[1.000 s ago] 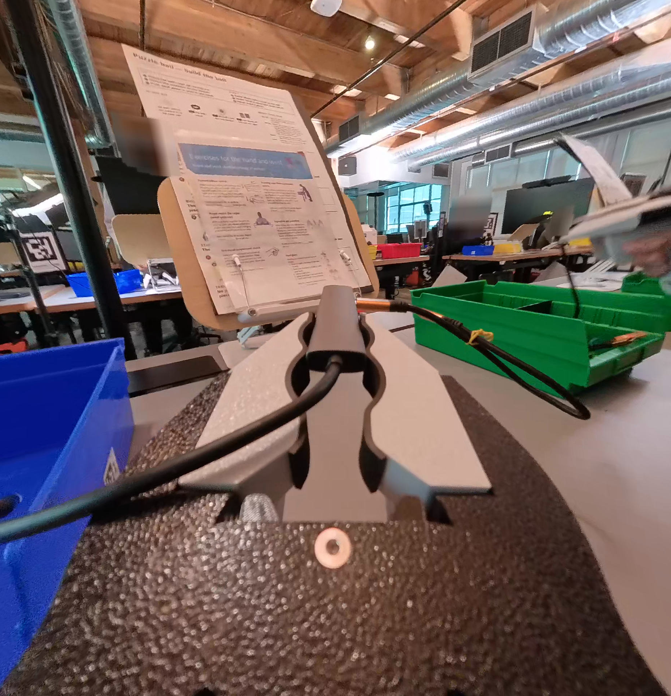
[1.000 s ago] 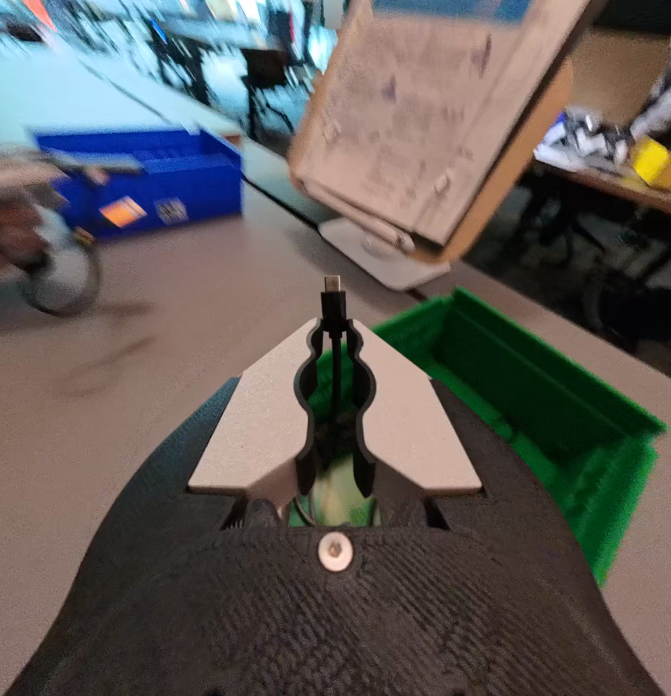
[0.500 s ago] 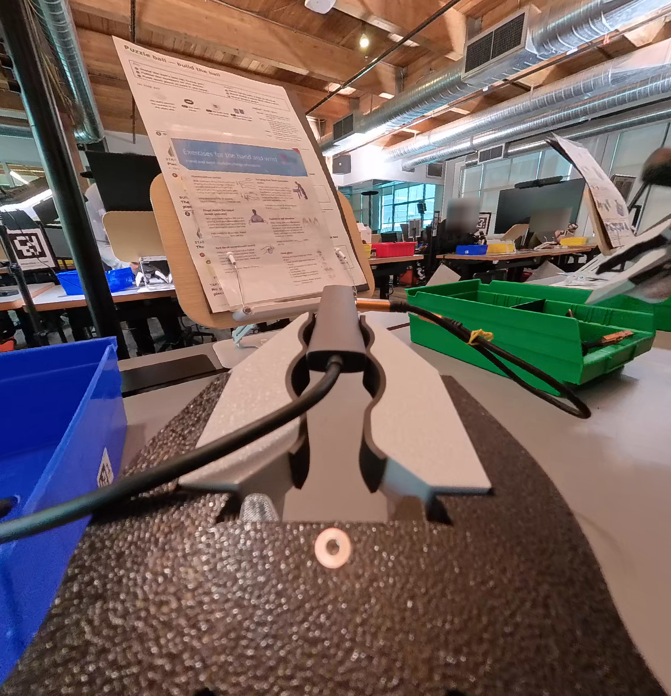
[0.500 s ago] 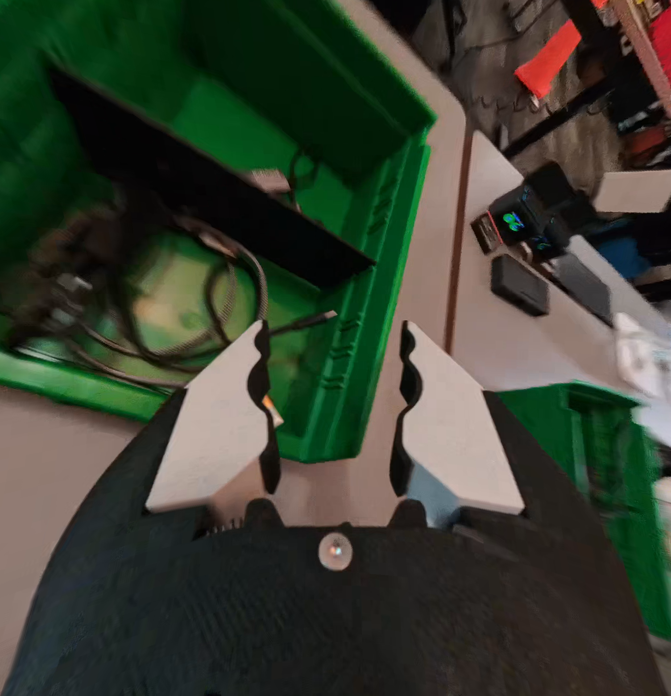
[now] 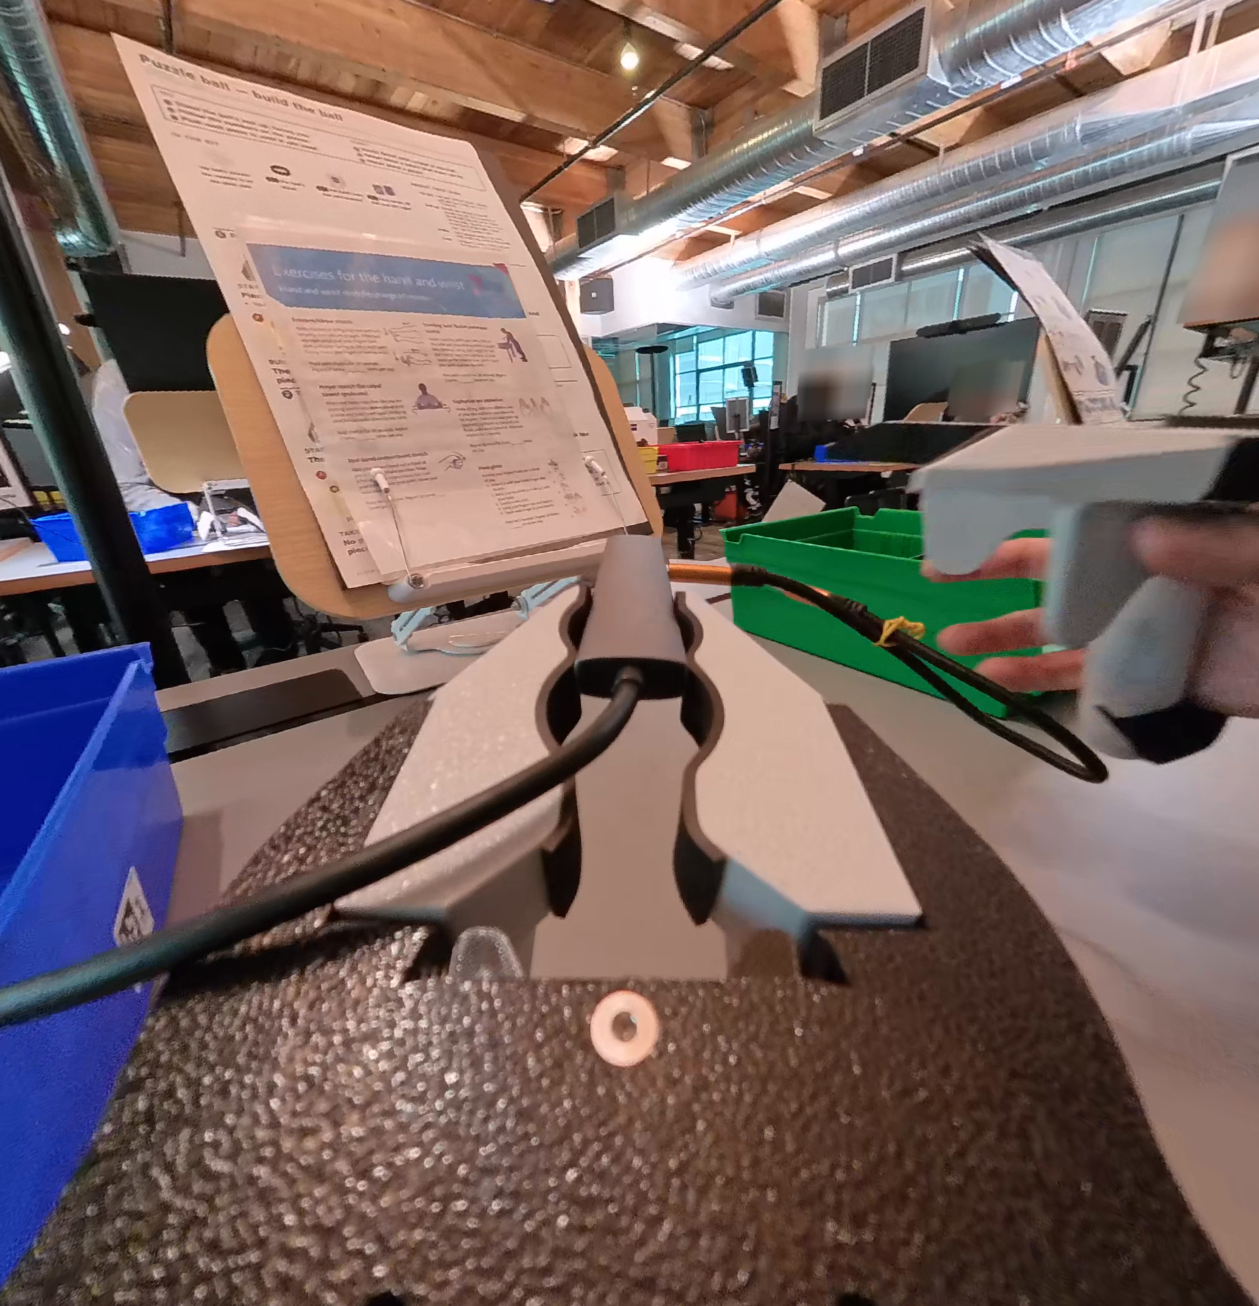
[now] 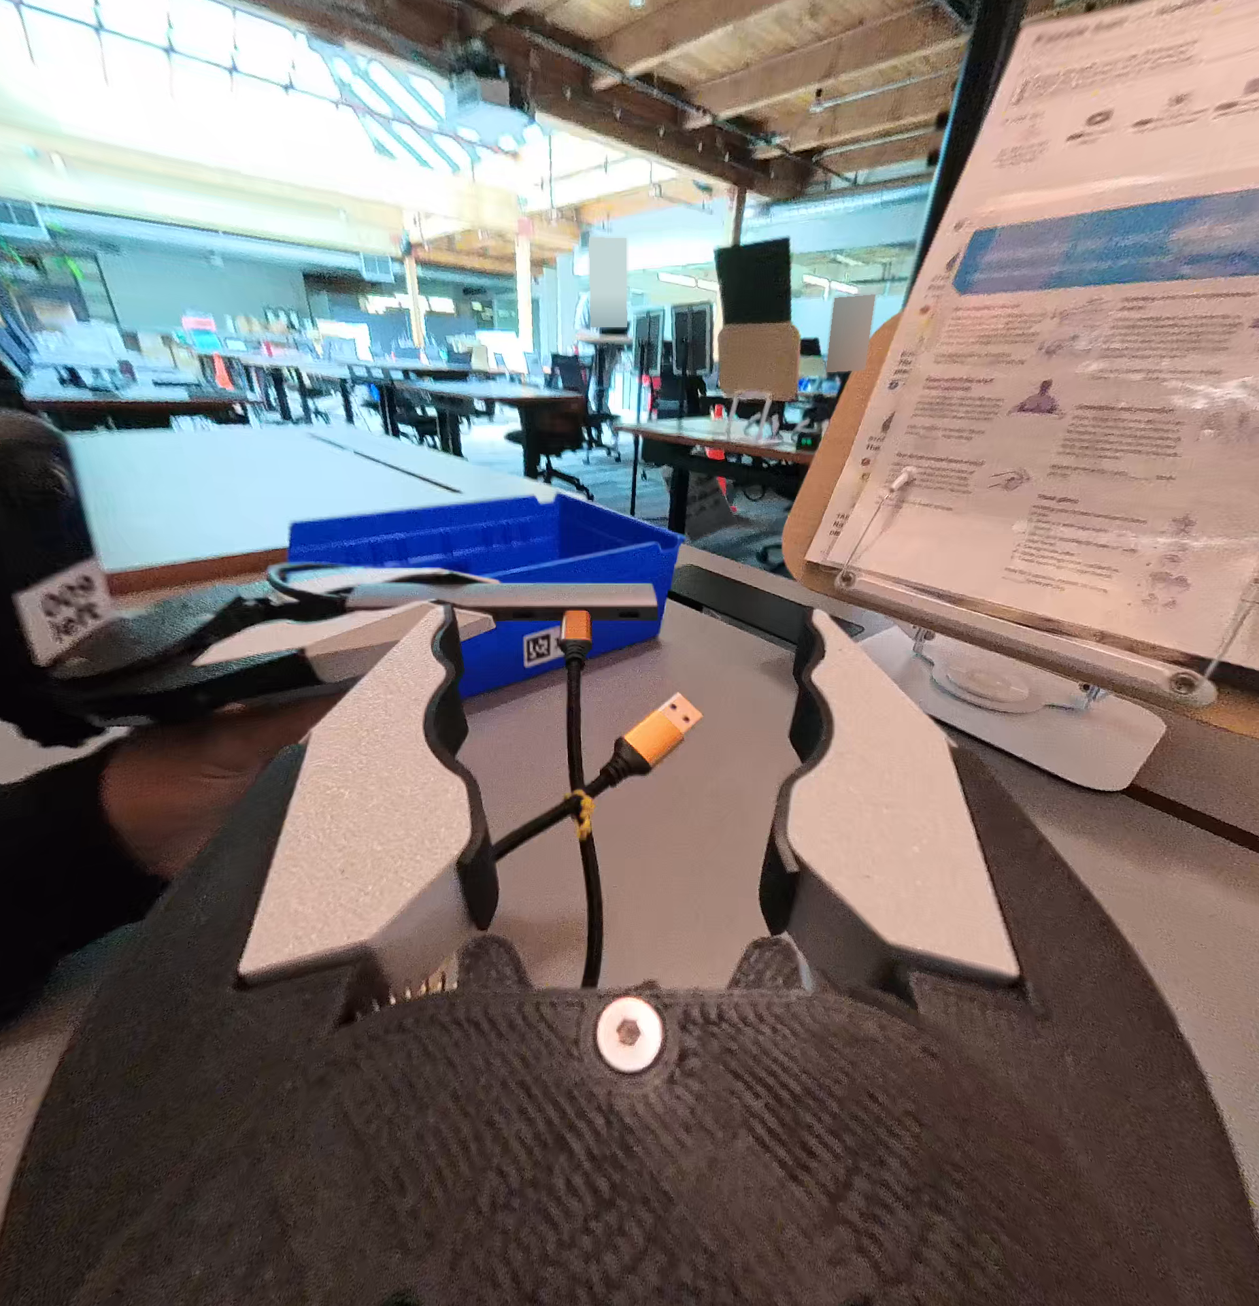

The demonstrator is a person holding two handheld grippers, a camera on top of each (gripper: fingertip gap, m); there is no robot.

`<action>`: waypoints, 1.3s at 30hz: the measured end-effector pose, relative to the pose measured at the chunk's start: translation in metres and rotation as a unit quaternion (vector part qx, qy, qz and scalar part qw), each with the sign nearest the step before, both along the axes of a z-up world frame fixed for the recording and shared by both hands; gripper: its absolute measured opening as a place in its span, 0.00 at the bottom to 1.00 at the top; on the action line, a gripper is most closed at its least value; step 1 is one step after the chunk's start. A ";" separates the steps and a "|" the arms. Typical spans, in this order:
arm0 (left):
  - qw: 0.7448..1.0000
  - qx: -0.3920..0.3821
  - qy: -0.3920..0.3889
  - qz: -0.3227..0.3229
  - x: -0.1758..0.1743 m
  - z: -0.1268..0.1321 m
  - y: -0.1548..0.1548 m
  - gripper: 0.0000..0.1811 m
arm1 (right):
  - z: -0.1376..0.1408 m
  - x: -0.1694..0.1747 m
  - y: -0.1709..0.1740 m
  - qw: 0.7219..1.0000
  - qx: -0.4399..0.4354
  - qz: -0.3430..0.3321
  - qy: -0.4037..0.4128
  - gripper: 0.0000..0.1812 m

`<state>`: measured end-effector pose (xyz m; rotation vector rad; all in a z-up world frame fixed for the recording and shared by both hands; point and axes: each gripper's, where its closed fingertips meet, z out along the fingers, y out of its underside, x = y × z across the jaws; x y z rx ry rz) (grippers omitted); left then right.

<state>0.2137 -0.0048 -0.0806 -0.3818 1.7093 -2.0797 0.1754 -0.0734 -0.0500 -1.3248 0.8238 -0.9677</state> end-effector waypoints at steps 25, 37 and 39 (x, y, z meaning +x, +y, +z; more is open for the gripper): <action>1.000 0.010 -0.021 -0.019 -0.013 -0.001 -0.011 0.11 | -0.030 0.030 0.027 0.998 0.061 0.015 0.015 0.06; 1.000 0.008 0.002 -0.016 -0.008 -0.002 -0.007 0.12 | -0.047 0.032 0.033 0.996 0.070 0.015 0.060 0.06; 1.000 0.015 0.001 -0.007 -0.009 -0.001 -0.007 0.12 | -0.046 0.031 0.034 0.997 0.059 0.006 0.056 0.06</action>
